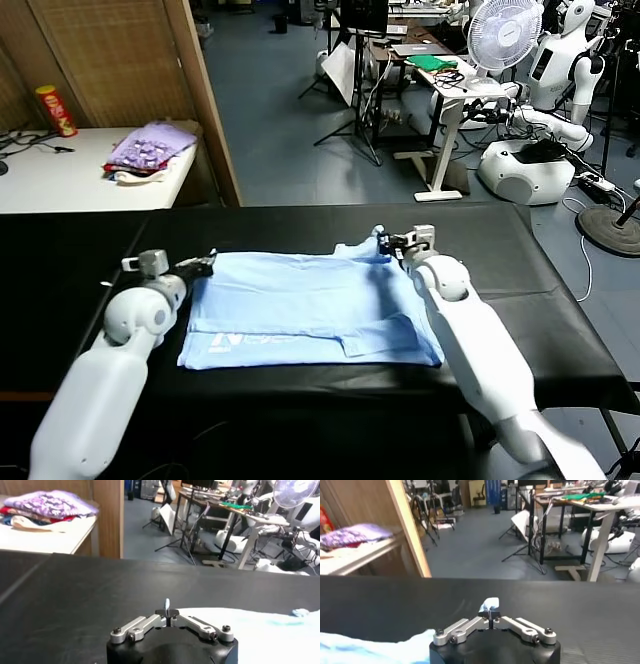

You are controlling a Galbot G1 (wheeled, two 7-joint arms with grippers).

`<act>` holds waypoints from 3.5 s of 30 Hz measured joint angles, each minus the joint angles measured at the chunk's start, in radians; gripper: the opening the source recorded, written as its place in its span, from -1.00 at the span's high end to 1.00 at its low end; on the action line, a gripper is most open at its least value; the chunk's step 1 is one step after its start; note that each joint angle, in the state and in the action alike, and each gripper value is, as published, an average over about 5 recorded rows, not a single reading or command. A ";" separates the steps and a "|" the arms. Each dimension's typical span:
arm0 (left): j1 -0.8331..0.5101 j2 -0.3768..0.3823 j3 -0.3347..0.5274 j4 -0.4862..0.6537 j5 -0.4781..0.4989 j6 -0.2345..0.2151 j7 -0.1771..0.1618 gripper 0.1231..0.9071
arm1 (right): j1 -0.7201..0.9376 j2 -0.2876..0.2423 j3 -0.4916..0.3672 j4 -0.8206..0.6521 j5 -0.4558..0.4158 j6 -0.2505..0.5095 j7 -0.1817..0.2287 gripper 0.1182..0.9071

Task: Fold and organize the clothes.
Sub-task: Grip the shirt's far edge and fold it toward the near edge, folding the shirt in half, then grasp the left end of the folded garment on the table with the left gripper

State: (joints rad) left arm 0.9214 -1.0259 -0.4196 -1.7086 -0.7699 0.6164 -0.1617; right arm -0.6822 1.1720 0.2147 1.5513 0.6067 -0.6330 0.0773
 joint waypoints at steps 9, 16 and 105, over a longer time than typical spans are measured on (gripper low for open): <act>0.126 0.019 -0.041 -0.117 0.024 -0.003 -0.006 0.99 | -0.136 -0.094 0.043 0.218 0.068 -0.103 0.055 0.99; 0.193 0.026 -0.053 -0.183 0.046 -0.004 -0.018 0.99 | -0.229 -0.145 0.075 0.350 0.072 -0.104 0.071 0.99; 0.207 -0.156 -0.045 -0.031 0.346 -0.212 -0.007 0.72 | -0.337 0.016 0.100 0.093 -0.268 0.236 -0.007 0.06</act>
State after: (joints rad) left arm 1.1285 -1.1818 -0.4648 -1.7401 -0.4242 0.4039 -0.1683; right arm -1.0195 1.1882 0.3152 1.6438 0.3387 -0.3968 0.0700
